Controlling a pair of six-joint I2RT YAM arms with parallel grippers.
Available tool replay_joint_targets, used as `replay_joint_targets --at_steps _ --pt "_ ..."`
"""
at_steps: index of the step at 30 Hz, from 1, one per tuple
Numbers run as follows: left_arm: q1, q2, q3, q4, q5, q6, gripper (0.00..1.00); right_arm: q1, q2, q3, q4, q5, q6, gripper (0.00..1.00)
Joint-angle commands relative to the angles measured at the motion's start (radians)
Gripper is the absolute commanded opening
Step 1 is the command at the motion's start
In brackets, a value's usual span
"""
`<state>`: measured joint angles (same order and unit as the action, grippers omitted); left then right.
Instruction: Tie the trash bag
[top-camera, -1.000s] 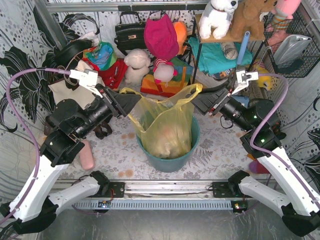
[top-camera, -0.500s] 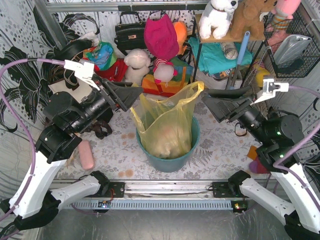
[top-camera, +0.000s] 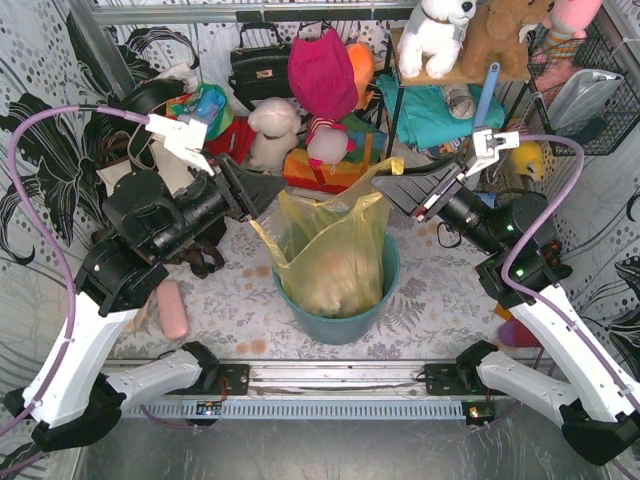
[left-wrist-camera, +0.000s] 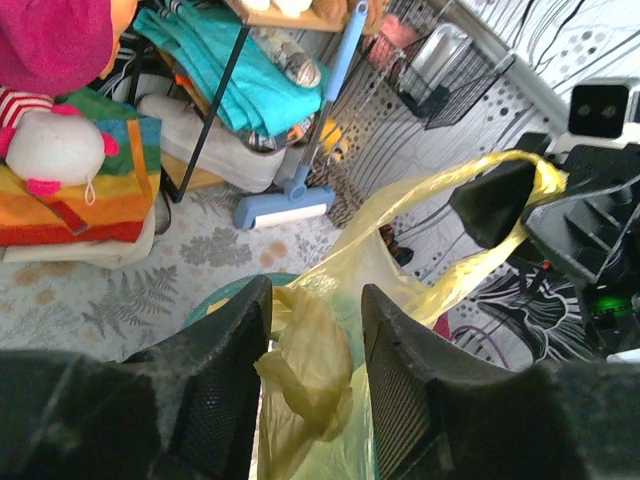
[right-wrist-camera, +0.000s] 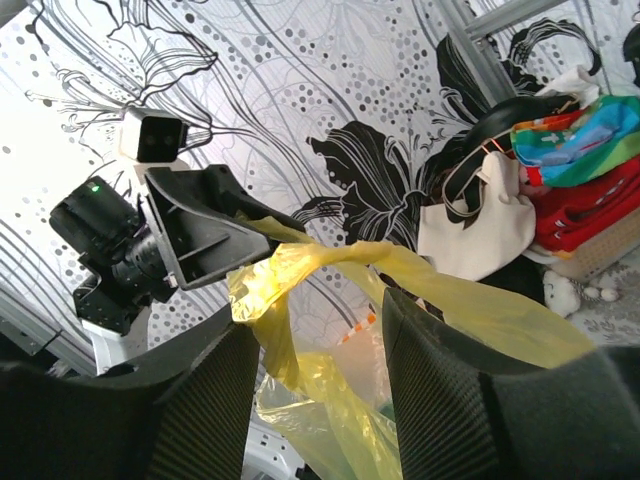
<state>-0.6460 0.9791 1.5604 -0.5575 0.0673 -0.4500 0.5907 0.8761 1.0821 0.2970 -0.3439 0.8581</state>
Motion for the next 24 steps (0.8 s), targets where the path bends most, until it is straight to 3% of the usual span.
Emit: replay_joint_targets --at_steps 1,8,17,21,24 --pt "0.0 0.007 0.055 -0.039 -0.008 0.021 0.48 0.003 0.019 0.018 0.135 -0.037 0.036 0.5" --pt "0.002 0.002 0.124 -0.159 -0.069 0.042 0.44 0.002 0.038 0.042 0.134 -0.038 0.017 0.47" --pt "0.002 0.058 0.188 -0.209 -0.005 0.062 0.38 0.002 0.048 0.05 0.123 -0.029 0.006 0.46" --pt "0.002 0.096 0.257 -0.308 -0.015 0.081 0.49 0.001 0.047 0.053 0.116 -0.022 0.001 0.46" --pt "0.001 0.111 0.284 -0.357 -0.026 0.093 0.52 0.002 0.052 0.056 0.114 -0.023 0.001 0.46"
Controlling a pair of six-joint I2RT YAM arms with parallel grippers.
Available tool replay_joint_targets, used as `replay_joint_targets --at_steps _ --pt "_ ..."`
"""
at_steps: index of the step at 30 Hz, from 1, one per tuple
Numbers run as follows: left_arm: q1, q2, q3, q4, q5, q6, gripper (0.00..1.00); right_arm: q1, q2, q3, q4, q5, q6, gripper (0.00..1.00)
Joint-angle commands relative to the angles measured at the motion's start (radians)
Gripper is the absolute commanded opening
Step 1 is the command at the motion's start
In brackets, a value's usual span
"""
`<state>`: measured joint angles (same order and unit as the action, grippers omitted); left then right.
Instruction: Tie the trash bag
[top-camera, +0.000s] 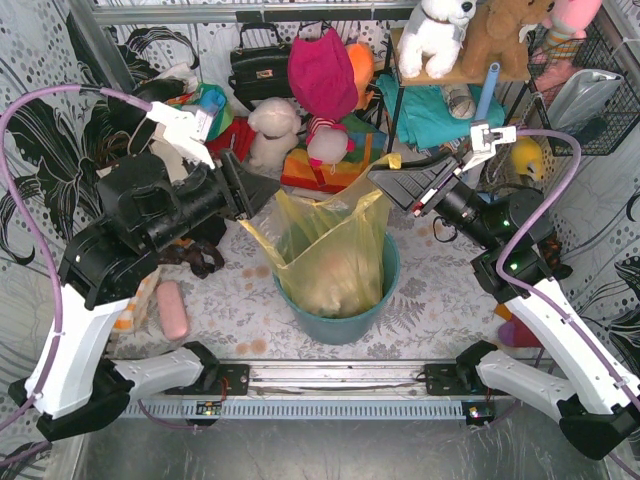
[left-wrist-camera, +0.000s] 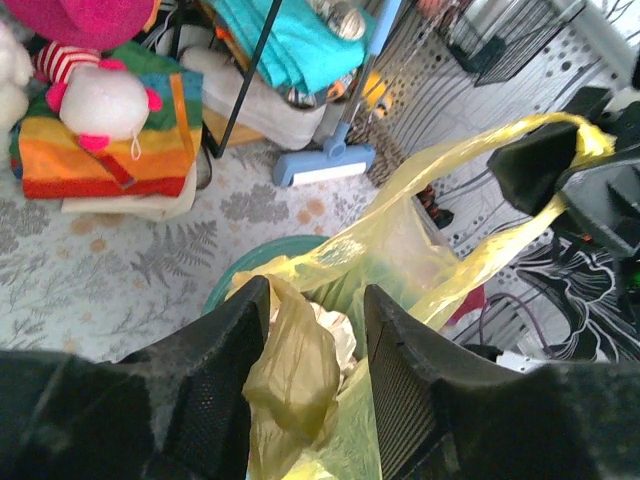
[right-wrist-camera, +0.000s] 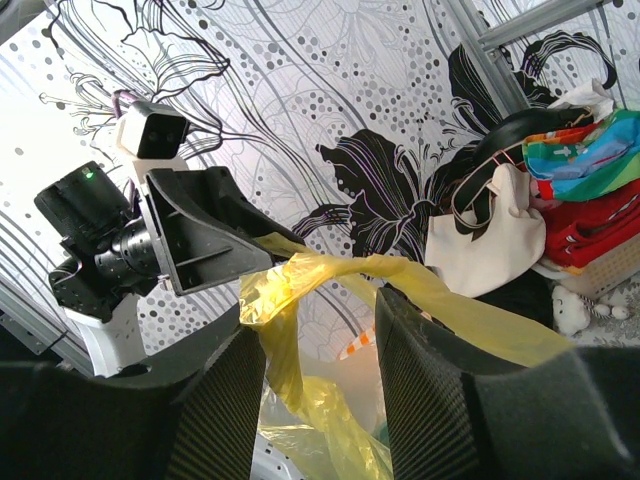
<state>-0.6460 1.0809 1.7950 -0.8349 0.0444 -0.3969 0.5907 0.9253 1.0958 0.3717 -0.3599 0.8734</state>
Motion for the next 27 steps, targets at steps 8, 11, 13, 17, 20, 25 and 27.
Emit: replay_joint_targets --at_steps 8,11,13,17,20,25,27 --pt "0.001 0.031 0.073 -0.097 0.032 0.052 0.29 0.003 0.013 0.049 0.037 -0.003 -0.018 0.43" --pt "0.002 0.017 0.064 -0.059 0.083 0.044 0.28 0.002 0.017 0.05 0.041 -0.001 -0.02 0.42" --pt "0.002 0.004 0.041 -0.015 0.13 0.031 0.28 0.002 0.023 0.052 0.053 -0.001 -0.022 0.39" --pt "0.002 -0.044 -0.074 0.207 0.196 -0.031 0.21 0.001 0.045 0.054 0.105 -0.002 -0.02 0.15" --pt "0.002 -0.075 -0.148 0.406 0.207 -0.073 0.13 0.001 0.076 0.109 0.115 -0.007 -0.043 0.09" --pt "0.002 -0.083 -0.082 0.573 0.075 -0.044 0.14 0.001 0.163 0.371 0.035 -0.042 -0.162 0.25" --pt "0.002 -0.107 -0.077 0.621 -0.011 -0.043 0.16 0.002 0.17 0.425 0.044 -0.047 -0.192 0.34"
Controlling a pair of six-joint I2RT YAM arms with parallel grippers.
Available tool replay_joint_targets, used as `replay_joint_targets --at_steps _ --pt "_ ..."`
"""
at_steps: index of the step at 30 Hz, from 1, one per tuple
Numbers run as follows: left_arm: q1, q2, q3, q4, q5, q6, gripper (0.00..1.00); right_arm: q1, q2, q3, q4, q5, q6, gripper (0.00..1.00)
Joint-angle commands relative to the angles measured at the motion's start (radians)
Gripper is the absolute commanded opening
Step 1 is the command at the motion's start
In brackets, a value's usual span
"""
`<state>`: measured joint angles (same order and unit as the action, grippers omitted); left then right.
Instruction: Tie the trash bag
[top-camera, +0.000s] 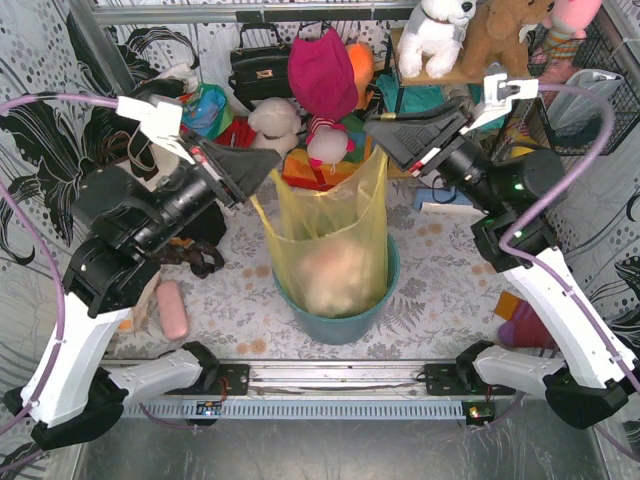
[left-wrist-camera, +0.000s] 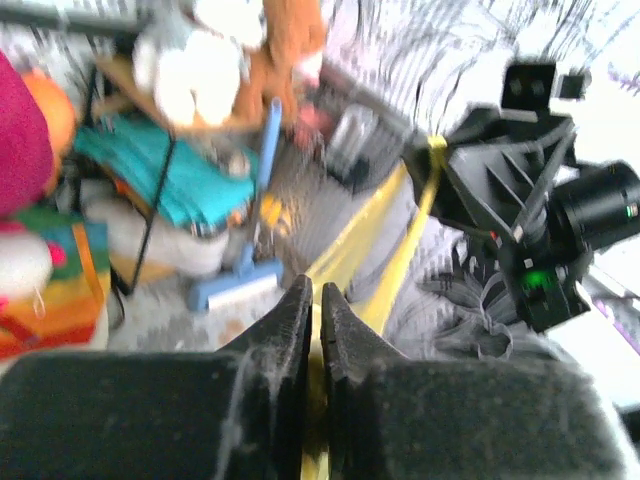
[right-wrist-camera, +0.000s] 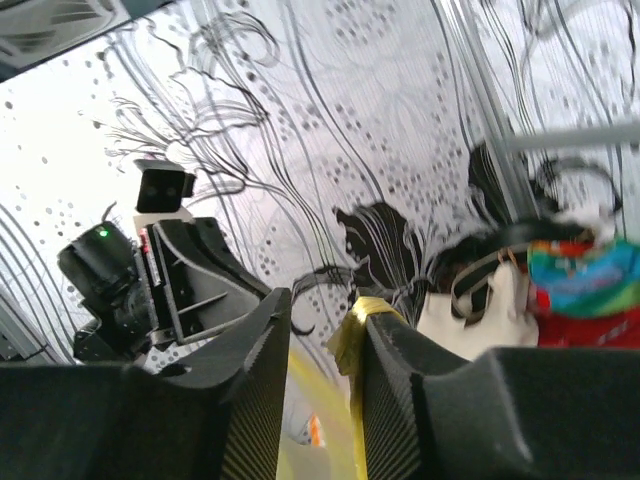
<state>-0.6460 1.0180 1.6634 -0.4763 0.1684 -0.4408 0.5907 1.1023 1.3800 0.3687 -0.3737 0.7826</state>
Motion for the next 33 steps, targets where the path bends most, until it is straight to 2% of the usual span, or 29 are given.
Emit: replay_joint_targets --at_steps 1,3,7,10,11,14,16,20,26,33 --pt "0.001 -0.06 0.037 0.289 -0.169 -0.002 0.18 0.003 -0.013 0.145 0.054 -0.029 -0.106 0.35" --pt "0.001 -0.1 -0.018 0.341 -0.227 -0.015 0.27 0.003 -0.038 0.113 0.066 -0.004 -0.106 0.35" --pt "0.001 -0.155 -0.139 0.376 -0.269 -0.044 0.33 0.002 -0.123 -0.074 0.144 0.065 -0.056 0.3" --pt "0.0 -0.166 -0.178 0.348 -0.249 -0.06 0.34 0.002 -0.169 -0.193 0.169 0.102 -0.009 0.28" --pt "0.0 -0.162 -0.176 0.33 -0.232 -0.062 0.38 0.001 -0.177 -0.215 0.164 0.106 -0.002 0.28" --pt "0.002 -0.132 -0.136 0.255 -0.181 -0.058 0.63 0.001 -0.188 -0.24 0.137 0.101 0.006 0.28" --pt "0.002 -0.102 -0.094 0.198 -0.141 -0.047 0.71 0.001 -0.19 -0.239 0.118 0.095 0.007 0.28" --pt "0.002 0.005 0.038 0.038 0.015 -0.024 0.73 0.001 -0.194 -0.236 0.106 0.094 0.007 0.28" --pt "0.001 0.089 0.086 -0.079 0.241 -0.035 0.73 0.001 -0.204 -0.229 0.101 0.101 0.004 0.29" --pt "0.001 0.094 0.1 -0.22 0.243 0.015 0.7 0.001 -0.214 -0.232 0.092 0.108 0.0 0.31"
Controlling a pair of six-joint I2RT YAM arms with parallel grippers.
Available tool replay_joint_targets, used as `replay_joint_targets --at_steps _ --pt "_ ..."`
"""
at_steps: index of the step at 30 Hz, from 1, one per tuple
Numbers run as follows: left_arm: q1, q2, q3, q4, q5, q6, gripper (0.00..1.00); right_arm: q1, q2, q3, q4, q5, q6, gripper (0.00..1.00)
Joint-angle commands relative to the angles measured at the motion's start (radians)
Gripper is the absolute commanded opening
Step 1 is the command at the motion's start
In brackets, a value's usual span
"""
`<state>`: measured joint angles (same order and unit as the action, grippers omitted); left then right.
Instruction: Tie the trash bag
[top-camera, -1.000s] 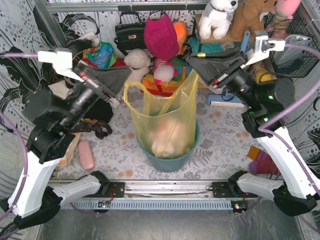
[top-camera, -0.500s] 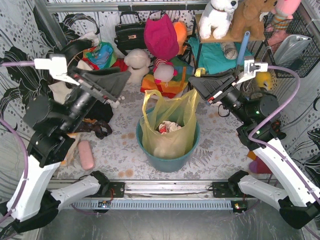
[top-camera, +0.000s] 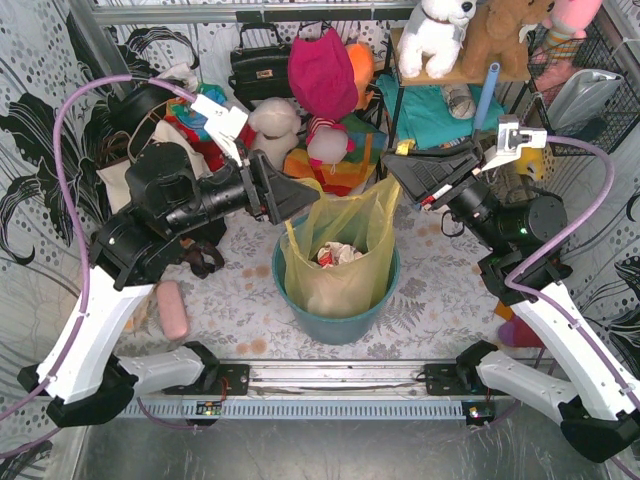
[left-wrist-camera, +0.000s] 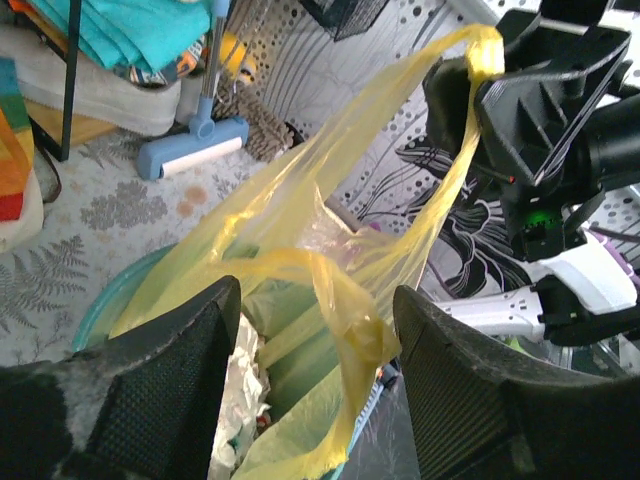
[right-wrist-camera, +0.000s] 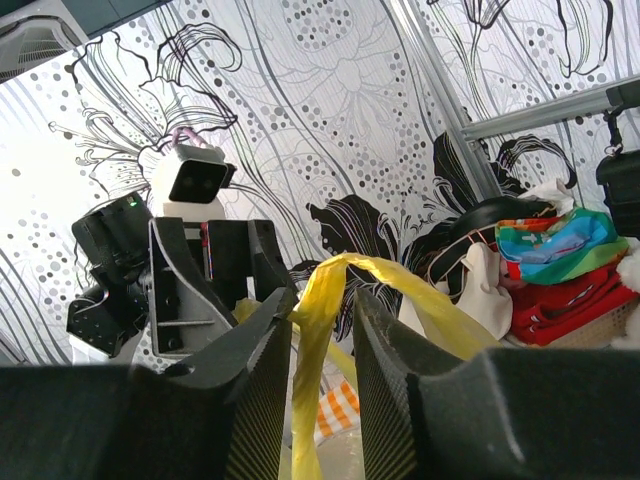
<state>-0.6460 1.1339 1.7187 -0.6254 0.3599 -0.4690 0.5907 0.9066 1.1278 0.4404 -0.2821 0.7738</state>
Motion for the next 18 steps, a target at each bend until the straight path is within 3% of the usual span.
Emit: replay_joint_targets --at_steps 1,6,11,14,18 --pt "0.001 -0.02 0.049 -0.087 0.063 0.047 0.69 0.001 -0.019 0.019 0.019 0.018 0.009 0.31" --pt "0.002 -0.029 0.028 -0.079 0.111 0.048 0.53 0.002 -0.021 0.015 0.016 0.02 0.006 0.31" --pt "0.0 -0.036 -0.102 0.171 0.213 -0.049 0.51 0.001 -0.017 0.009 0.027 0.021 0.007 0.31" --pt "0.002 -0.016 -0.142 0.333 0.19 -0.106 0.49 0.002 -0.014 0.003 0.038 0.021 0.007 0.31" --pt "0.002 -0.066 -0.102 0.342 -0.11 -0.06 0.1 0.002 -0.032 0.038 -0.001 0.023 -0.023 0.23"
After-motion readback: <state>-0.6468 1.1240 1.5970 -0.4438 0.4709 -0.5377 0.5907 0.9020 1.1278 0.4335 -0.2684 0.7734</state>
